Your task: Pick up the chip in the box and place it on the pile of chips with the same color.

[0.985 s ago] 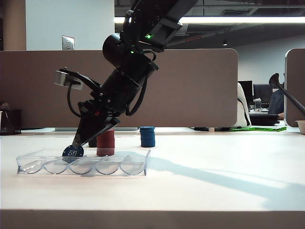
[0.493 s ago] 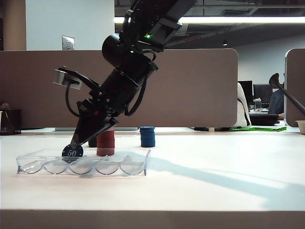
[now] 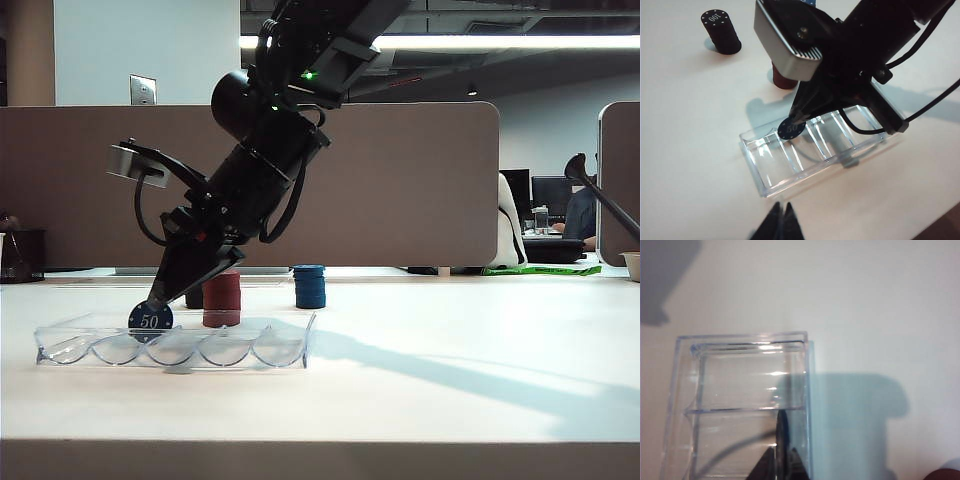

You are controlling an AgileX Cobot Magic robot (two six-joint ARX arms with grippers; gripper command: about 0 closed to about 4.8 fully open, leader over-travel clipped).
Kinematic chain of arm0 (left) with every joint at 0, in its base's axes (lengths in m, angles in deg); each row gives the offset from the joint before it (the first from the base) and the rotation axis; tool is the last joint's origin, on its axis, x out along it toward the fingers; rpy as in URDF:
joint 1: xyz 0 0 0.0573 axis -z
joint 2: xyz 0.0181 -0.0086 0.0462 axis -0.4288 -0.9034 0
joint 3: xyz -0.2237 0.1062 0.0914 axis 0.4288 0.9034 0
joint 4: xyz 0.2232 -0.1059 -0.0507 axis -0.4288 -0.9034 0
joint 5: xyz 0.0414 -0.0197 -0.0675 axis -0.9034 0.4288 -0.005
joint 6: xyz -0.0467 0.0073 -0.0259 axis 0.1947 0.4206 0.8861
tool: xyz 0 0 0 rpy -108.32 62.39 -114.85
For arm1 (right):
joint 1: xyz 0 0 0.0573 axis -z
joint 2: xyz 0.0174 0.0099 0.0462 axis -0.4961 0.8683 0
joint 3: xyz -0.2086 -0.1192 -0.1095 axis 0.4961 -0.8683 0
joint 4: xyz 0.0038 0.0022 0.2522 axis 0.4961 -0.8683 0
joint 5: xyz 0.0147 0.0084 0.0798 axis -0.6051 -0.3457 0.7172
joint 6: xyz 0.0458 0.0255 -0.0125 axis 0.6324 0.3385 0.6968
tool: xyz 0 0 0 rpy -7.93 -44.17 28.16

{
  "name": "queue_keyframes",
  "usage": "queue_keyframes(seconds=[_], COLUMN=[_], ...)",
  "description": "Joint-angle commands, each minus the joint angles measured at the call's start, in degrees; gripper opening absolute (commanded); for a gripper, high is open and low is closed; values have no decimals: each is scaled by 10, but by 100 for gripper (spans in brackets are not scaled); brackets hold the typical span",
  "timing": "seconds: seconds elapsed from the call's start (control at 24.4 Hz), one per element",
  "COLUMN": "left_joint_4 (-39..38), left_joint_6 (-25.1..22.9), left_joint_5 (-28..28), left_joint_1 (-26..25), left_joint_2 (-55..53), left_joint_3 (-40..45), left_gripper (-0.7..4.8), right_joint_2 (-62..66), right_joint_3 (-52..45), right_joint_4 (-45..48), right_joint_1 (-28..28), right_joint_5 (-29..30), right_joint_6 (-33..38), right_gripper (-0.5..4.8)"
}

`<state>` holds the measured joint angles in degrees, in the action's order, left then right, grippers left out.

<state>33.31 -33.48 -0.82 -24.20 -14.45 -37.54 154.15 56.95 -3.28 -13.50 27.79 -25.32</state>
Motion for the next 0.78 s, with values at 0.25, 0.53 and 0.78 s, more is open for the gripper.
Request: queue_keyframes(seconds=[0.25, 0.53, 0.78], left_joint_4=[1, 1, 1], left_joint_6=[0, 0, -1], left_joint_5=[0, 0, 0], left_joint_1=[3, 3, 3], left_joint_2=[1, 1, 1], left_joint_3=[-3, -3, -3], left_gripper=[-5, -5, -5], right_joint_2=[-3, -3, -7], right_joint_3=[3, 3, 5], right_joint_4=[2, 0, -6], right_joint_1=[-4, -6, -9], right_joint_5=[4, 4, 4], right_joint_6=[1, 1, 1], right_gripper=[-1, -1, -1])
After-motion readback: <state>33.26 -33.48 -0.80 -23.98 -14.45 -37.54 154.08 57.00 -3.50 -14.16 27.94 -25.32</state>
